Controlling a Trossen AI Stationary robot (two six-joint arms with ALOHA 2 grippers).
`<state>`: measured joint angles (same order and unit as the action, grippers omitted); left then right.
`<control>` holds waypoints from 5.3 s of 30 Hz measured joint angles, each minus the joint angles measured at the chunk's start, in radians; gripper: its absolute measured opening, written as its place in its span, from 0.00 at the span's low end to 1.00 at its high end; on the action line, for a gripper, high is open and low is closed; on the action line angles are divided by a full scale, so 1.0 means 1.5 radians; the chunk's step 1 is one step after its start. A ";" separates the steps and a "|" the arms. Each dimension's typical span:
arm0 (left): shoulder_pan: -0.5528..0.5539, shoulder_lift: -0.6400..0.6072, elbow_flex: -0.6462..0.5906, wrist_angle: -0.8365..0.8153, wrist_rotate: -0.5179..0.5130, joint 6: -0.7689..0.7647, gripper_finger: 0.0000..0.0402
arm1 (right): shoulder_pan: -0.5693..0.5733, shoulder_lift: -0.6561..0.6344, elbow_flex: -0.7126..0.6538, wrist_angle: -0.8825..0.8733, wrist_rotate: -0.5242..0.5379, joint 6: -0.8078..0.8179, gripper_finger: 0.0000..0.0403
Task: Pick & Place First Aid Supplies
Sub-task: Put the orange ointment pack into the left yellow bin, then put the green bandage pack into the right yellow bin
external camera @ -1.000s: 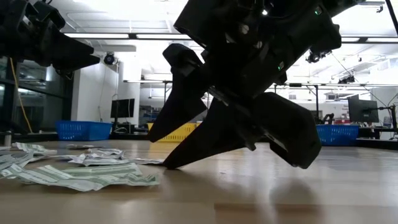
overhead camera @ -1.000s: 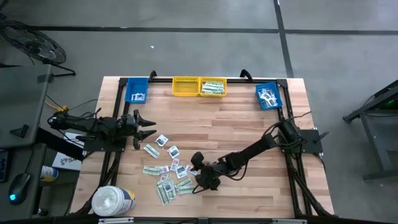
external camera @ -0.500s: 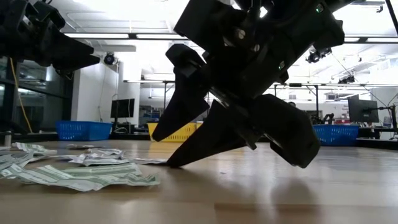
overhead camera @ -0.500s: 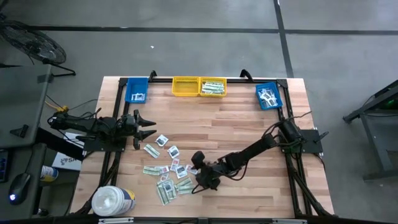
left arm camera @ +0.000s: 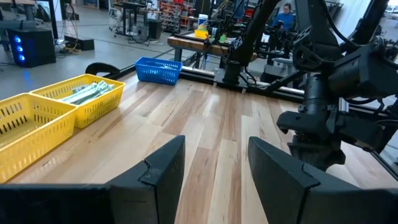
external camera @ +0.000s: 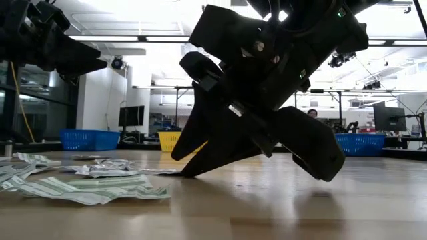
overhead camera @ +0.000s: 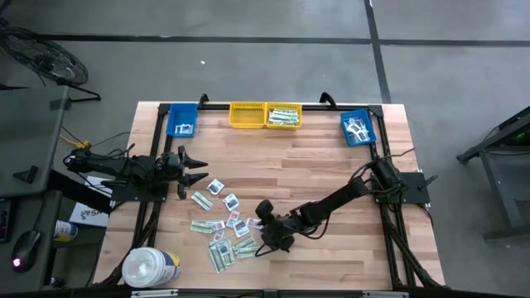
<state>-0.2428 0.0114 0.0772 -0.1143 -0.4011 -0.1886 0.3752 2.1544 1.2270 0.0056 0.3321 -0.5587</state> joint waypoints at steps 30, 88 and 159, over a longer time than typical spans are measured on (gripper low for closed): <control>0.000 0.000 0.000 0.000 0.000 0.000 0.44 | 0.014 -0.018 0.019 -0.051 0.043 0.102 0.00; 0.000 0.000 0.000 0.000 0.000 0.000 0.44 | -0.434 -0.027 0.103 0.125 0.109 -0.279 0.00; 0.000 0.000 0.000 0.000 0.000 0.000 0.44 | -0.629 -0.034 0.329 -0.309 -0.437 0.398 0.30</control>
<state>-0.2428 0.0116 0.0772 -0.1143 -0.4015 -0.1886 -0.5678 2.1037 1.7199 -0.4578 -0.3228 0.0382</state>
